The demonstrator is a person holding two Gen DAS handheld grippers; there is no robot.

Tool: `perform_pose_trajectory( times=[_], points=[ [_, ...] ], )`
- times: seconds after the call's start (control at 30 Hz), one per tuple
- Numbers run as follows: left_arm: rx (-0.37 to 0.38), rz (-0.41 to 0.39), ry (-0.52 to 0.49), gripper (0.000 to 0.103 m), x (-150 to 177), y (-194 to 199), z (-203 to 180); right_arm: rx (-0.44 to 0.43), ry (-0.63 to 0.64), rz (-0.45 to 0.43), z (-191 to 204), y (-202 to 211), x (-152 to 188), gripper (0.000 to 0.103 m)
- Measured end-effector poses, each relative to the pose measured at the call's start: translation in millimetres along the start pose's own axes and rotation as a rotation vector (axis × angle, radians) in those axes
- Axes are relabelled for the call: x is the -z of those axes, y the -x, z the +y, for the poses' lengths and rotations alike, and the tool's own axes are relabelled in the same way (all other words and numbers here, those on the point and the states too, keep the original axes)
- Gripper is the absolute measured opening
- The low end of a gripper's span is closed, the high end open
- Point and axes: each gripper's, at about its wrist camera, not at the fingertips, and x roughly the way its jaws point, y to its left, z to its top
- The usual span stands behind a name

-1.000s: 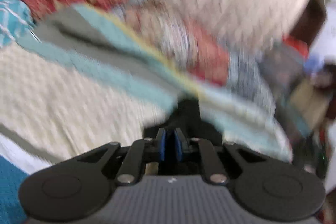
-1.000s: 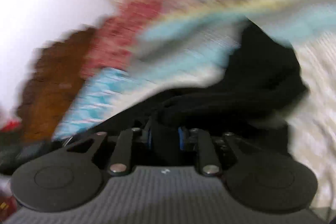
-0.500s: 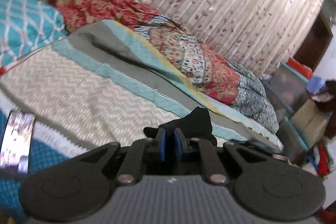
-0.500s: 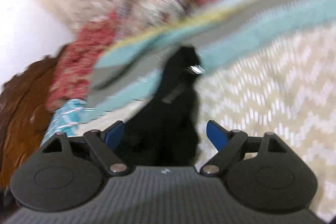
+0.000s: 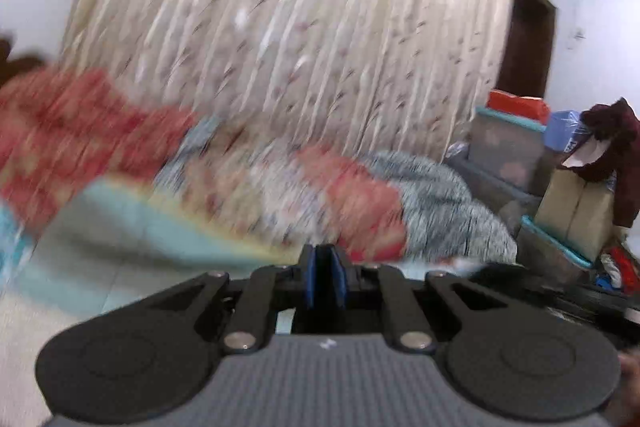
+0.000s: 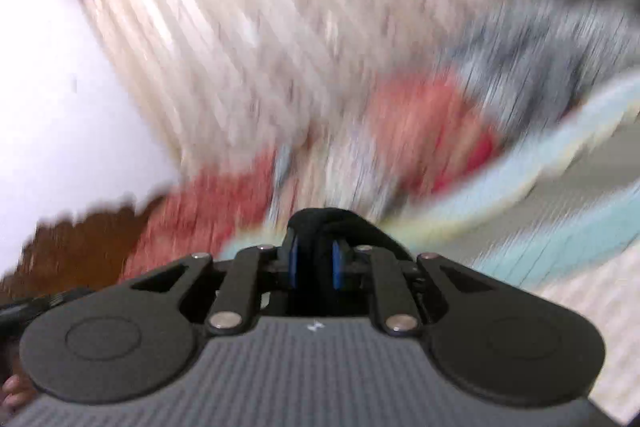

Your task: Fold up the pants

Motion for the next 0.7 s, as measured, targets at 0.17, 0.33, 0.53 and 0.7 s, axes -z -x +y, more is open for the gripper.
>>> perform_pose_trajectory(
  times=[0.17, 0.33, 0.53, 0.7],
  points=[
    [0.052, 0.039, -0.035, 0.047, 26, -47, -53, 0.215, 0.07, -0.243, -43, 104, -18, 0.02],
    [0.024, 0.27, -0.009, 0.053, 117, -65, -39, 0.556, 0.02, -0.169, -121, 144, 17, 0.04],
    [-0.101, 0.507, 0.159, 0.079, 193, -58, 19, 0.621, -0.206, -0.091, -161, 138, 65, 0.054],
    [-0.035, 0.637, 0.467, 0.079, 238, -75, 46, 0.549, -0.31, 0.077, -160, 99, 96, 0.059]
  ],
)
